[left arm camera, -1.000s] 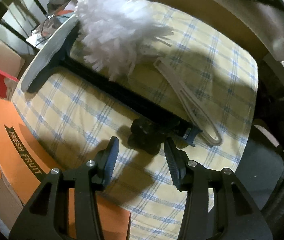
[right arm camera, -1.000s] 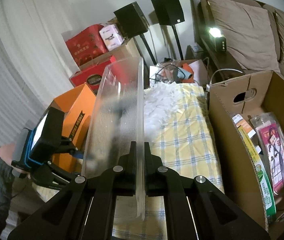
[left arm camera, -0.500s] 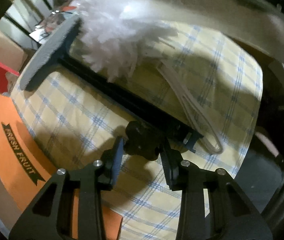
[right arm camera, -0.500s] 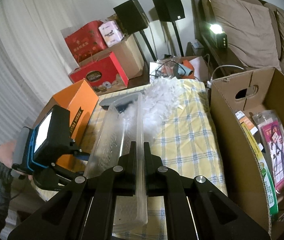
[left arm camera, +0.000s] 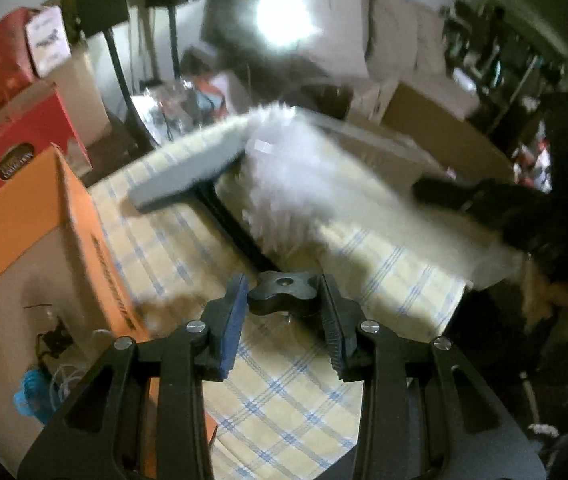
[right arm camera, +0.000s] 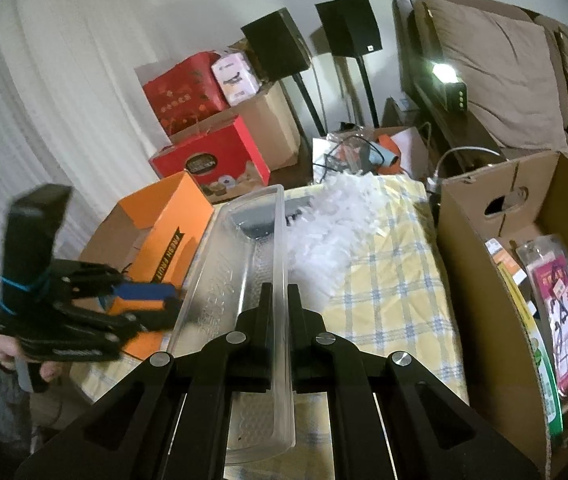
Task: Organize objects
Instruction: 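Carry the clear plastic tray with the right gripper over the orange box, then lower the clear tray into the orange box and open the right gripper, then withdraw both grippers from the orange box back over the table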
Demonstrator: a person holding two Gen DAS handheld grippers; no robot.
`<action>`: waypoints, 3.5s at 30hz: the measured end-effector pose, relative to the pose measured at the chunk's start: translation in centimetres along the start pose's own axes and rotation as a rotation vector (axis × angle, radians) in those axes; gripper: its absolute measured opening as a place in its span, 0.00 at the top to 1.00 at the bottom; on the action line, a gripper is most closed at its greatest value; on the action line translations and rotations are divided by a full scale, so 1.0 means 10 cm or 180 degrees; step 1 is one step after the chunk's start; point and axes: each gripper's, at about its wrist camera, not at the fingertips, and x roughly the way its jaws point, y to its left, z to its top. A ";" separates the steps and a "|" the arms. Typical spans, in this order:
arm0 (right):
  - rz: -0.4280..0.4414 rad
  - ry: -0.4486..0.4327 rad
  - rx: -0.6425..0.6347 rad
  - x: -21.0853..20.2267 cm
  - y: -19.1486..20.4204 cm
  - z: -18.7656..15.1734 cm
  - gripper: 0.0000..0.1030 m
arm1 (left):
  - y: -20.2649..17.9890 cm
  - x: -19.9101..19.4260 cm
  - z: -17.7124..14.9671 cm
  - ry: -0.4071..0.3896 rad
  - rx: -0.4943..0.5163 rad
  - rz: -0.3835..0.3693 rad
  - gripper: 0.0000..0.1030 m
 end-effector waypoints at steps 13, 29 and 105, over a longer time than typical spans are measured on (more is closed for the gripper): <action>0.0316 -0.0009 -0.0260 0.23 0.70 0.25 0.96 | 0.49 -0.92 -0.07 -0.0548 -0.0527 0.0184 0.67; 0.0850 0.0310 -0.0564 0.90 1.80 0.33 0.96 | 1.40 -1.51 -0.55 -0.0864 -0.1186 0.0562 0.67; 0.0054 0.0247 -0.0729 0.79 1.70 0.31 0.27 | 1.50 -1.14 -0.88 -0.0727 -0.1597 0.0691 0.13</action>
